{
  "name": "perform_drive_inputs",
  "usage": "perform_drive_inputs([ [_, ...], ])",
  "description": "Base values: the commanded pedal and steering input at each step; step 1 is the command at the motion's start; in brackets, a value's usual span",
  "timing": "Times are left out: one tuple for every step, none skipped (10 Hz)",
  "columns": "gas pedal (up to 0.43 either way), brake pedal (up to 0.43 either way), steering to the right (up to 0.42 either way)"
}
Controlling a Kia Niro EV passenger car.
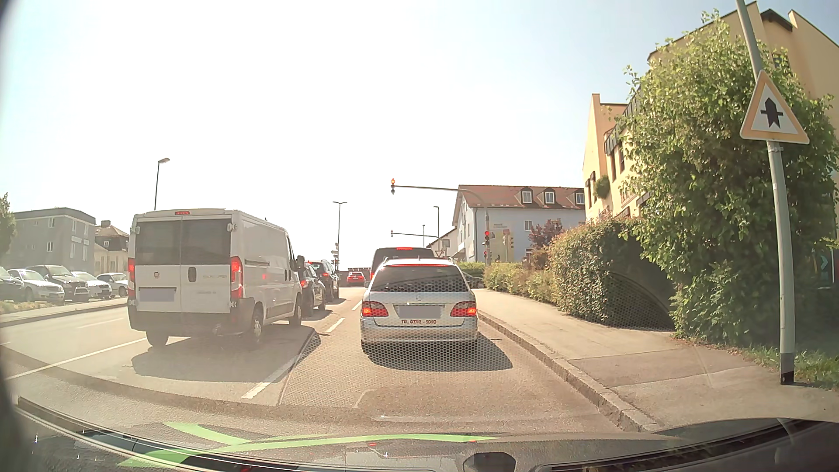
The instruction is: Follow the waypoints while adhering to traffic rules and regulations
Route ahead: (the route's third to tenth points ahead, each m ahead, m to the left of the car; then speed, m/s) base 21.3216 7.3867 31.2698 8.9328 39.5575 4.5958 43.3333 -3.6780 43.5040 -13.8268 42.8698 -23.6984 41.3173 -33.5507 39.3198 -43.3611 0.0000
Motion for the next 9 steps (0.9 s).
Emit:
perform_drive_inputs([
  [0.000,0.207,-0.015],
  [0.000,0.207,-0.014],
  [0.000,0.207,-0.014],
  [0.000,0.207,-0.015],
  [0.000,0.207,-0.014],
  [0.000,0.207,-0.015],
  [0.000,0.207,-0.015],
  [0.000,0.207,-0.014],
  [0.000,0.207,-0.015],
])
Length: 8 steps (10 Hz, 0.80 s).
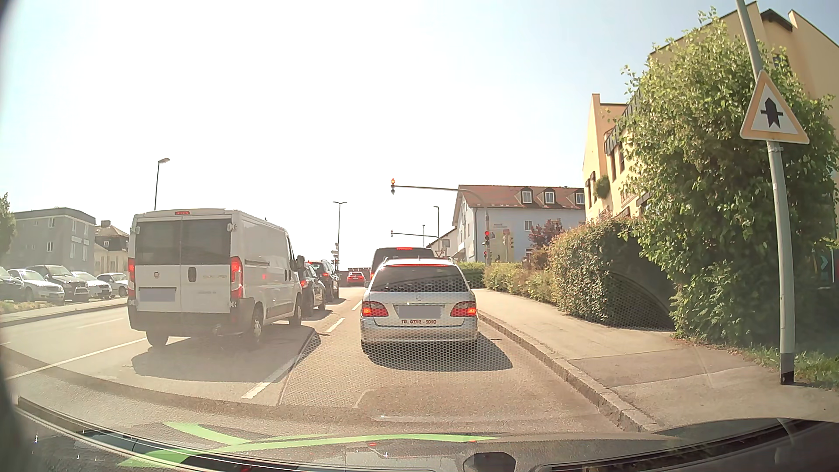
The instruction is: Follow the waypoints while adhering to traffic rules and regulations
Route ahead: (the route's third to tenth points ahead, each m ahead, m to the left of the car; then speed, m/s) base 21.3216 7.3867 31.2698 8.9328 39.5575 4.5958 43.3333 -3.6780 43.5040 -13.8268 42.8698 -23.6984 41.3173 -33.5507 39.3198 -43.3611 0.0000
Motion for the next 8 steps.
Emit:
perform_drive_inputs([
  [0.000,0.207,-0.014],
  [0.000,0.207,-0.014],
  [0.000,0.207,-0.015],
  [0.000,0.207,-0.014],
  [0.000,0.207,-0.015],
  [0.000,0.207,-0.015],
  [0.000,0.207,-0.015],
  [0.000,0.207,-0.014],
])
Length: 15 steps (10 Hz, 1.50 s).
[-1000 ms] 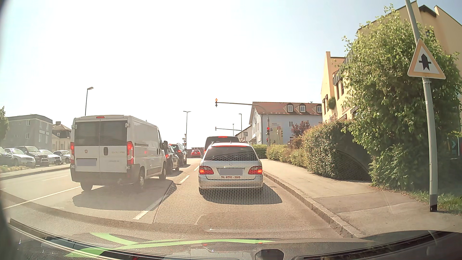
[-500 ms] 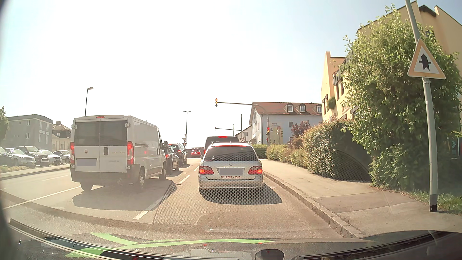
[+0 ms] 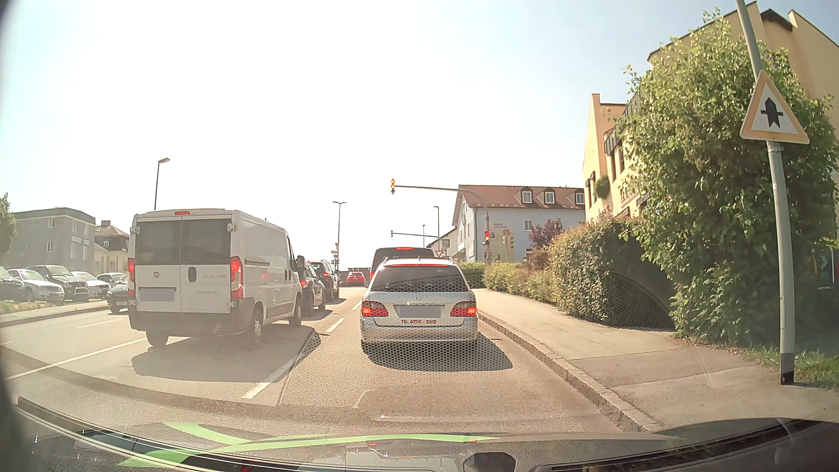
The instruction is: Follow the waypoints while adhering to traffic rules and regulations
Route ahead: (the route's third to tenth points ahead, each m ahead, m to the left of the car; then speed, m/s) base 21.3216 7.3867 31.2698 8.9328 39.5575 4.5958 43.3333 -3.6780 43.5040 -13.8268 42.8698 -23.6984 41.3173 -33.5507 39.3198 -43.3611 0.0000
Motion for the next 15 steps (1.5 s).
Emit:
perform_drive_inputs([
  [0.000,0.207,-0.015],
  [0.000,0.207,-0.015],
  [0.000,0.207,-0.014],
  [0.000,0.207,-0.015],
  [0.000,0.207,-0.015],
  [0.000,0.207,-0.015],
  [0.000,0.207,-0.015],
  [0.000,0.207,-0.014],
  [0.000,0.207,-0.014],
  [0.000,0.207,-0.015],
  [0.000,0.207,-0.015],
  [0.000,0.207,-0.015],
  [0.000,0.207,-0.015],
  [0.000,0.207,-0.015],
  [0.000,0.207,-0.015],
])
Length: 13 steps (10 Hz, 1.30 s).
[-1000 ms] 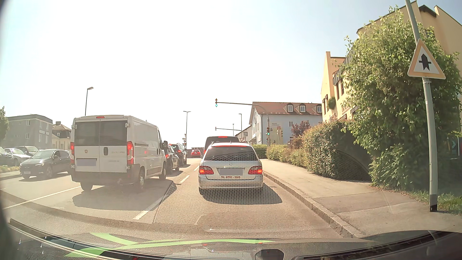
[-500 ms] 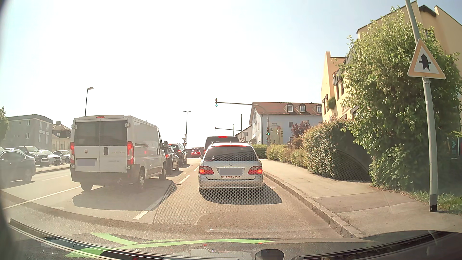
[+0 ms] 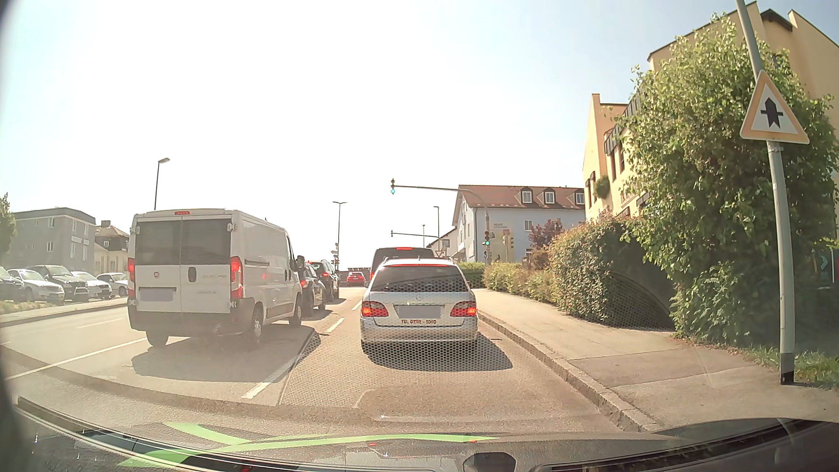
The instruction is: Follow the waypoints while adhering to traffic rules and regulations
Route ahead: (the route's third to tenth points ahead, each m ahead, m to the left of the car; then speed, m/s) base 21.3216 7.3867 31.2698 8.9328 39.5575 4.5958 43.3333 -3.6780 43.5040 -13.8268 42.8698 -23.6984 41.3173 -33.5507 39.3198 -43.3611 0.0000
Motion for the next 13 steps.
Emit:
perform_drive_inputs([
  [0.000,0.207,-0.014],
  [0.000,0.207,-0.014],
  [0.000,0.207,-0.015],
  [0.000,0.207,-0.014],
  [0.000,0.207,-0.015],
  [0.000,0.207,-0.014],
  [0.000,0.207,-0.015],
  [0.000,0.207,-0.015],
  [0.000,0.207,-0.015],
  [0.000,0.207,-0.015],
  [0.000,0.207,-0.014],
  [0.000,0.207,-0.015],
  [0.000,0.207,-0.014],
])
